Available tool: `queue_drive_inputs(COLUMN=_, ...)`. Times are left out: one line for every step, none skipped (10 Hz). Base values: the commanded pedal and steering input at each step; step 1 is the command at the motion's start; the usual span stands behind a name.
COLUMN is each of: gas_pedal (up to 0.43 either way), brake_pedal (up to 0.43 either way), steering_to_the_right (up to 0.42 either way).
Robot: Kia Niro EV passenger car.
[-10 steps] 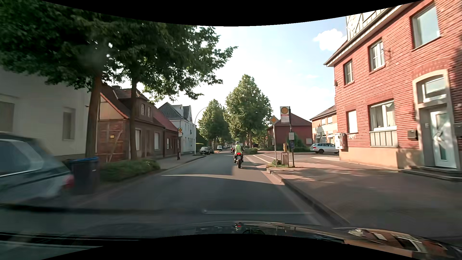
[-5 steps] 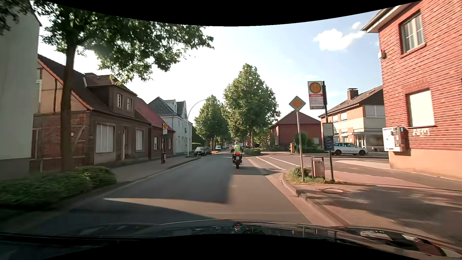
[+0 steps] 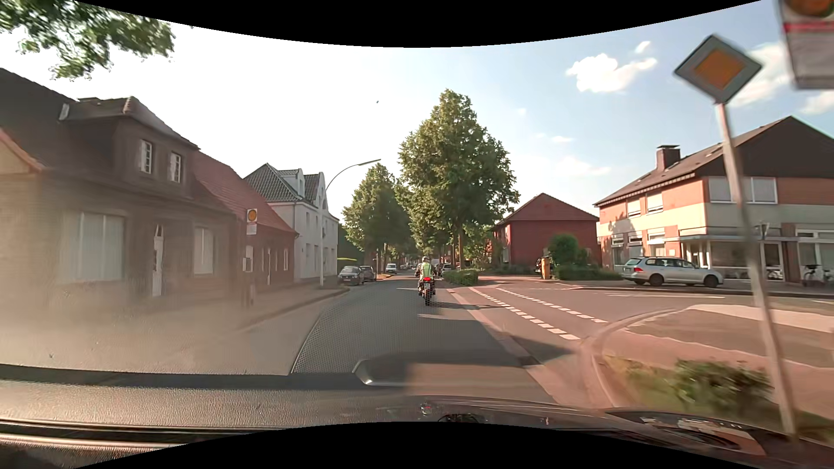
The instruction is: Follow the waypoints while adhering to traffic rules and regulations
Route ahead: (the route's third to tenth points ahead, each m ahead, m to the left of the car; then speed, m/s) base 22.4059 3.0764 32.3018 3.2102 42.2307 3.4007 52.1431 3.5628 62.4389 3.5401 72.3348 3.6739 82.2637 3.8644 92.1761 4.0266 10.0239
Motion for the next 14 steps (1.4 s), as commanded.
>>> queue_drive_inputs(gas_pedal=0.157, brake_pedal=0.0, steering_to_the_right=-0.004)
queue_drive_inputs(gas_pedal=0.157, brake_pedal=0.0, steering_to_the_right=-0.004)
queue_drive_inputs(gas_pedal=0.157, brake_pedal=0.0, steering_to_the_right=-0.004)
queue_drive_inputs(gas_pedal=0.157, brake_pedal=0.0, steering_to_the_right=-0.005)
queue_drive_inputs(gas_pedal=0.157, brake_pedal=0.0, steering_to_the_right=-0.005)
queue_drive_inputs(gas_pedal=0.157, brake_pedal=0.0, steering_to_the_right=-0.005)
queue_drive_inputs(gas_pedal=0.157, brake_pedal=0.0, steering_to_the_right=-0.006)
queue_drive_inputs(gas_pedal=0.157, brake_pedal=0.0, steering_to_the_right=-0.006)
queue_drive_inputs(gas_pedal=0.157, brake_pedal=0.0, steering_to_the_right=-0.006)
queue_drive_inputs(gas_pedal=0.157, brake_pedal=0.0, steering_to_the_right=-0.006)
queue_drive_inputs(gas_pedal=0.157, brake_pedal=0.0, steering_to_the_right=-0.006)
queue_drive_inputs(gas_pedal=0.157, brake_pedal=0.0, steering_to_the_right=-0.006)
queue_drive_inputs(gas_pedal=0.157, brake_pedal=0.0, steering_to_the_right=-0.006)
queue_drive_inputs(gas_pedal=0.157, brake_pedal=0.0, steering_to_the_right=-0.006)
